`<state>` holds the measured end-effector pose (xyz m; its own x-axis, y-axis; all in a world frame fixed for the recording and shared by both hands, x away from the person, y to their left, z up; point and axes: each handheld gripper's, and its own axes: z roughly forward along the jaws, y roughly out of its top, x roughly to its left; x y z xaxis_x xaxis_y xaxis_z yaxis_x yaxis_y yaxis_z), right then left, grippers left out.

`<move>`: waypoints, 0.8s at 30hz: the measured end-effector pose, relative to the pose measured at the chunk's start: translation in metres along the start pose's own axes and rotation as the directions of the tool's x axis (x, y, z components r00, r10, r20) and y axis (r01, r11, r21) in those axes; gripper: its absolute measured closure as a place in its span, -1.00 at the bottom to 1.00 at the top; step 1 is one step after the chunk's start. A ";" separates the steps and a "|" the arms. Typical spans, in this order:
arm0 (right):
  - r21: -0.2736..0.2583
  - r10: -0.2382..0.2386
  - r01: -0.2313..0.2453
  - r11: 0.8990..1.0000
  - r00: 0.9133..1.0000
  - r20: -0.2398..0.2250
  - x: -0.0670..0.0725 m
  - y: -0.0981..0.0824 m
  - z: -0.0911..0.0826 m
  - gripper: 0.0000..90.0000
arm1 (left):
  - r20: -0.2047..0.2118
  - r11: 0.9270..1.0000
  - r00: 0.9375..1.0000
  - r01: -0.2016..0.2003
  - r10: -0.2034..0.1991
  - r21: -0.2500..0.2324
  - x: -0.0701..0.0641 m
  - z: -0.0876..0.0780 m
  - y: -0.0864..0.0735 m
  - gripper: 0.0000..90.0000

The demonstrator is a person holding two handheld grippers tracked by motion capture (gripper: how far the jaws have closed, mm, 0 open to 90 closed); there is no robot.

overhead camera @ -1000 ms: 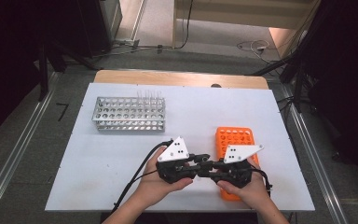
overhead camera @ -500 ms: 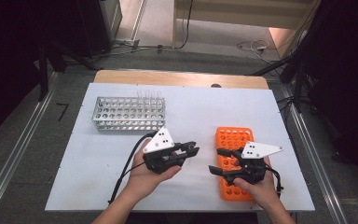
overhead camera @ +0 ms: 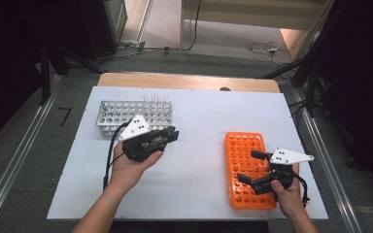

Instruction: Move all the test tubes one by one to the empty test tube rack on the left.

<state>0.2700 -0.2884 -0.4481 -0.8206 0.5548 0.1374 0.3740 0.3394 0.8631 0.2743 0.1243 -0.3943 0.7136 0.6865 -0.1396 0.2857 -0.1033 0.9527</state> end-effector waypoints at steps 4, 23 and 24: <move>-0.006 0.008 -0.008 1.000 1.000 0.015 -0.003 -0.002 -0.003 -1.00 | -0.051 1.000 0.999 0.017 -0.017 -0.016 0.017 -0.009 0.002 0.66; 0.003 0.028 -0.028 1.000 0.999 0.047 -0.015 -0.014 -0.019 -1.00 | -0.248 0.996 0.966 0.054 -0.071 -0.072 0.100 -0.020 0.025 0.66; 0.003 0.030 -0.030 1.000 0.998 0.046 -0.015 -0.015 -0.019 -1.00 | -0.261 0.996 0.963 0.051 -0.068 -0.074 0.104 -0.018 0.027 0.66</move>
<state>0.2691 -0.3159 -0.4537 -0.7882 0.5992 0.1402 0.3998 0.3254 0.8569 0.3447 0.2059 -0.3785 0.5007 0.8559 -0.1292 0.2735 -0.0148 0.9618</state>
